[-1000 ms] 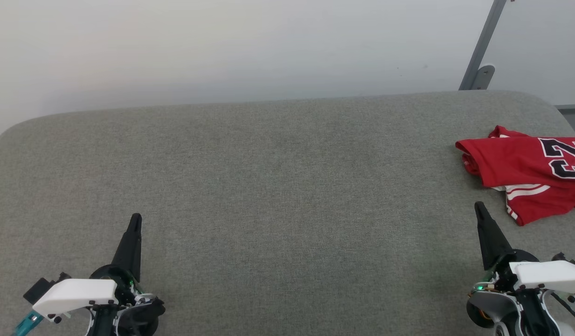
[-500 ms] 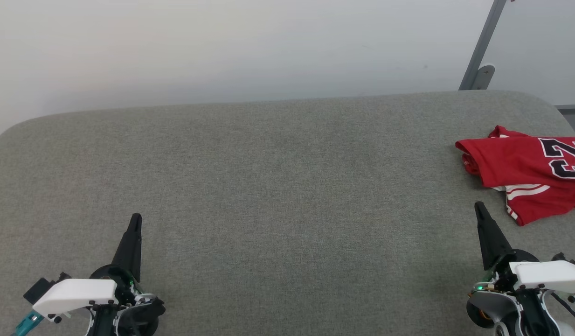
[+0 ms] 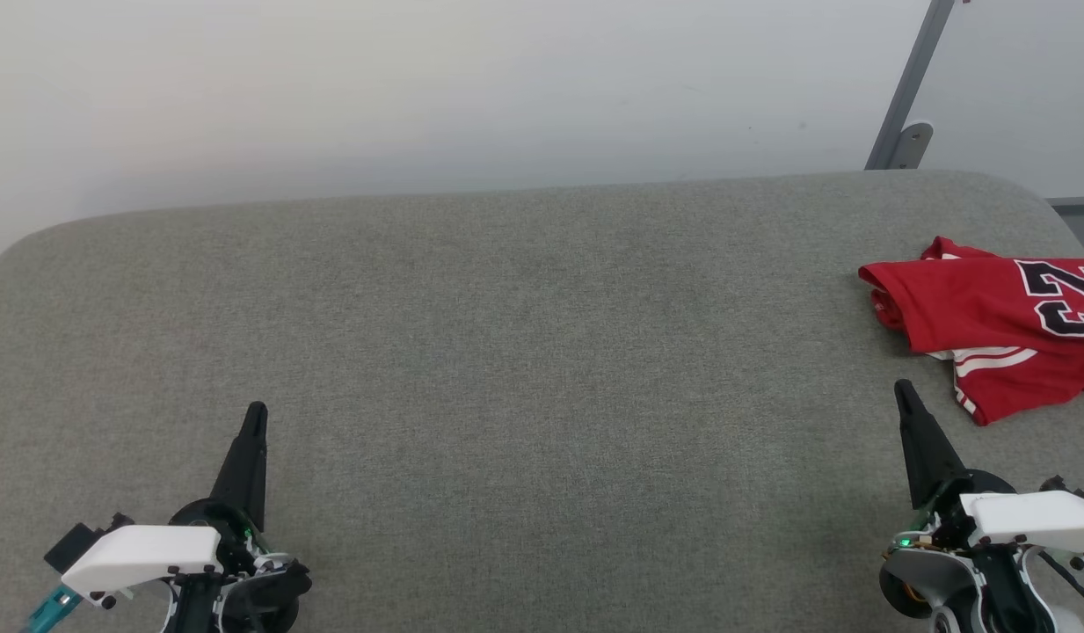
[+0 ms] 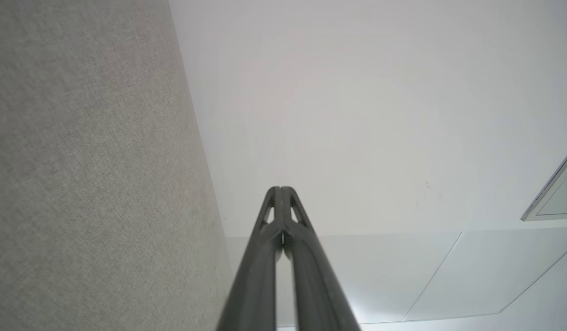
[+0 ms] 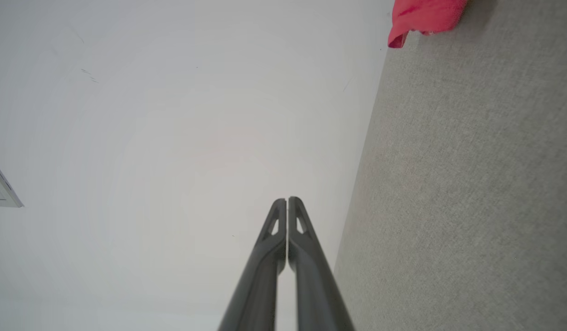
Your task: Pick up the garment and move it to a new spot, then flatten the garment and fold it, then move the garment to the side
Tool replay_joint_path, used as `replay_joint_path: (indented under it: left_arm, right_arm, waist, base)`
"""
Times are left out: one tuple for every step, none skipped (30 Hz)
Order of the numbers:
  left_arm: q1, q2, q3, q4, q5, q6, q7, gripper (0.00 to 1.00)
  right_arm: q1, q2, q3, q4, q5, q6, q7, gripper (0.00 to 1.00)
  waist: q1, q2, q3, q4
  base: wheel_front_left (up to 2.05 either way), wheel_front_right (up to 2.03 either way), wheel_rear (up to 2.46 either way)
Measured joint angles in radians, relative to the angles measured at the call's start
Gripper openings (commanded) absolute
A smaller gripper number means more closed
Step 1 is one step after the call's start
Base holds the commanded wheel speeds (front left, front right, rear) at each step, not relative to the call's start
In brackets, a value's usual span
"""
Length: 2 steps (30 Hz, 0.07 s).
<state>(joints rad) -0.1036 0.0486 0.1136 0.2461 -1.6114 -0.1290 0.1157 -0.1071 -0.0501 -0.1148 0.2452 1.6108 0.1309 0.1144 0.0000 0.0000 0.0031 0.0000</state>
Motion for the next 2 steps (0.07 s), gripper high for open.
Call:
replay_joint_path:
  left_arm:
    - [0.000, 0.000, 0.000, 0.000, 0.000, 0.000, 0.000, 0.00]
    - [0.000, 0.000, 0.000, 0.000, 0.000, 0.000, 0.000, 0.00]
  right_arm:
    - [0.000, 0.000, 0.000, 0.000, 0.000, 0.000, 0.000, 0.00]
    - [0.000, 0.000, 0.000, 0.000, 0.000, 0.000, 0.000, 0.00]
  waist:
    - [0.0000, 0.0000, 0.000, 0.000]
    - [0.0000, 0.0000, 0.000, 0.000]
  base:
    - [0.00, 0.00, 0.00]
    - [0.00, 0.00, 0.00]
